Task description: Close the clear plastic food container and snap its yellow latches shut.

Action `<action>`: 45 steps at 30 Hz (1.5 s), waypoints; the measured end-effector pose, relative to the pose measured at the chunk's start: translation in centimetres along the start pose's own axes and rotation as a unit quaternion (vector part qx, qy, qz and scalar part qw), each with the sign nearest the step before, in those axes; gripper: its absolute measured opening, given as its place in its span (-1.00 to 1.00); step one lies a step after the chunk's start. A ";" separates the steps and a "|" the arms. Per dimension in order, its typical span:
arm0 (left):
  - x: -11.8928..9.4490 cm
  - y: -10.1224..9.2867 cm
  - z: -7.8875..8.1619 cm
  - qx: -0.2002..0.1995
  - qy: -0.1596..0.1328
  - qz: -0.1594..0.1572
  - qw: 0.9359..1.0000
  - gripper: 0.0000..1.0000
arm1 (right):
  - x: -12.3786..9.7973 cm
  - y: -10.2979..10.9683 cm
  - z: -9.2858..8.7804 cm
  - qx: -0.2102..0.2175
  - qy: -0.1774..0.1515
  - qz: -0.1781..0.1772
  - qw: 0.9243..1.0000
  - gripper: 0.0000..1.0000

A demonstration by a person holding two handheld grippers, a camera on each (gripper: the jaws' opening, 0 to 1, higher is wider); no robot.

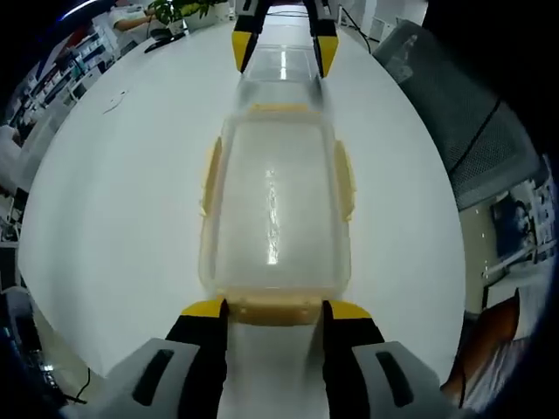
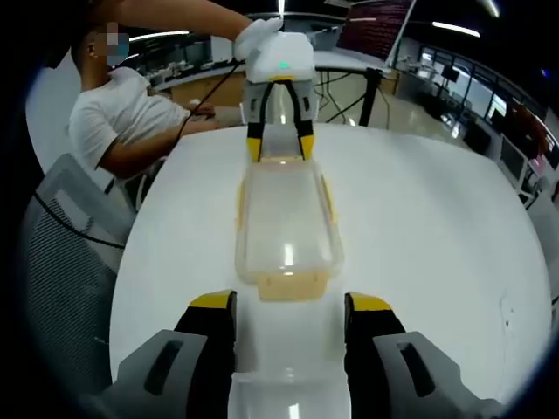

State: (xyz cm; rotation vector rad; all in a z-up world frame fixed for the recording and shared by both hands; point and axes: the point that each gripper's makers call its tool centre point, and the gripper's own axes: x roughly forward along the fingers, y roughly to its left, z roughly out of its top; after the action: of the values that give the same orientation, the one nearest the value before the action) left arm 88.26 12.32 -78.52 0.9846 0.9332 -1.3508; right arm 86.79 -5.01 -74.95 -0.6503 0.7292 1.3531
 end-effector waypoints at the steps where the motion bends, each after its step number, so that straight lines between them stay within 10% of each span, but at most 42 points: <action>1: 0.0 0.1 0.0 0.000 -0.001 0.001 1.000 -0.27 | 0.1 0.0 0.0 0.000 0.000 0.001 1.000 -0.09; 45: 0.0 0.0 0.6 -0.006 -0.021 0.003 1.000 -0.35 | 3.9 -0.3 -1.5 -0.044 0.051 0.018 0.998 -0.29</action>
State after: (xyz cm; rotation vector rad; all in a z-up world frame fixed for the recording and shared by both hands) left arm 88.24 11.74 -78.31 0.9460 0.9039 -1.3546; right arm 87.21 -3.77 -78.90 -0.7846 0.7694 1.4000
